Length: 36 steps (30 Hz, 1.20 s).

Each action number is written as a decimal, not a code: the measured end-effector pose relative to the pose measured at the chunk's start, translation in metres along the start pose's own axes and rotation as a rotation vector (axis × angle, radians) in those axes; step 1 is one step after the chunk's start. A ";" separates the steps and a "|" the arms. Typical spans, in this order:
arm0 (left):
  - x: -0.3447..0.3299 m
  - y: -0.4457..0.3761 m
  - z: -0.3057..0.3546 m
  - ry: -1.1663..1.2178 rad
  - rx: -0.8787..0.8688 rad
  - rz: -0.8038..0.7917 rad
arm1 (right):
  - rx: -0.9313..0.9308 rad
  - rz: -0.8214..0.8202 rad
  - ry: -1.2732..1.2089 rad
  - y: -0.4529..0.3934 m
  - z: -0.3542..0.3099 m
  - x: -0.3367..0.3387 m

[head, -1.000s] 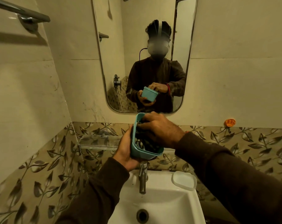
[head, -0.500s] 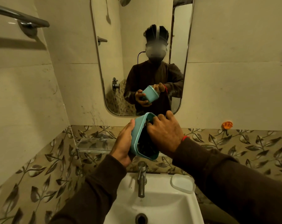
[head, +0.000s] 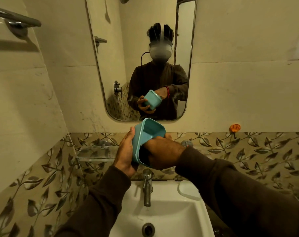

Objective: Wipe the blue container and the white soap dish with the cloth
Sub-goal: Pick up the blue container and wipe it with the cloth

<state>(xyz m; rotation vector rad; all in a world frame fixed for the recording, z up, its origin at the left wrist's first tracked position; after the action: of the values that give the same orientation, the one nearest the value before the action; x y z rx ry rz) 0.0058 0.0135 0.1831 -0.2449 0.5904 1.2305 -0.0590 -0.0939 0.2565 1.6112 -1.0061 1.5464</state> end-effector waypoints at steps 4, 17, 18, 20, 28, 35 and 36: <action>0.002 0.004 0.003 0.046 0.018 -0.059 | -0.018 0.030 -0.273 -0.002 0.002 0.001; -0.001 0.009 0.003 0.179 -0.032 -0.103 | -0.284 0.642 -1.029 -0.005 0.021 0.034; -0.003 0.009 0.000 0.175 -0.027 -0.095 | -0.298 0.640 -0.941 -0.007 0.021 0.034; -0.005 0.009 -0.005 0.201 -0.020 -0.087 | -0.254 0.570 -0.724 -0.009 0.015 0.029; -0.001 0.010 -0.001 0.249 0.030 -0.150 | -0.007 0.121 -0.441 0.002 0.011 0.015; -0.005 0.013 -0.001 0.249 0.060 -0.184 | 0.179 0.221 0.209 0.006 0.017 0.023; -0.007 0.013 0.000 0.237 0.052 -0.171 | 0.212 0.291 0.337 0.005 0.016 0.025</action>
<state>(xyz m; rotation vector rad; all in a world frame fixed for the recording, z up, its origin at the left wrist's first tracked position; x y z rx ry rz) -0.0076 0.0119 0.1890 -0.3929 0.7890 1.0265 -0.0558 -0.1125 0.2806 1.3143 -0.9424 2.0997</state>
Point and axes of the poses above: each hand's wrist, its own y-axis away from the middle knuckle, its own x-axis out of the back of the hand, z = x × y, the point moved 2 cm from there along -y, towards the middle knuckle, and after that the axes turned 4 degrees about x, right-handed, at the moved point
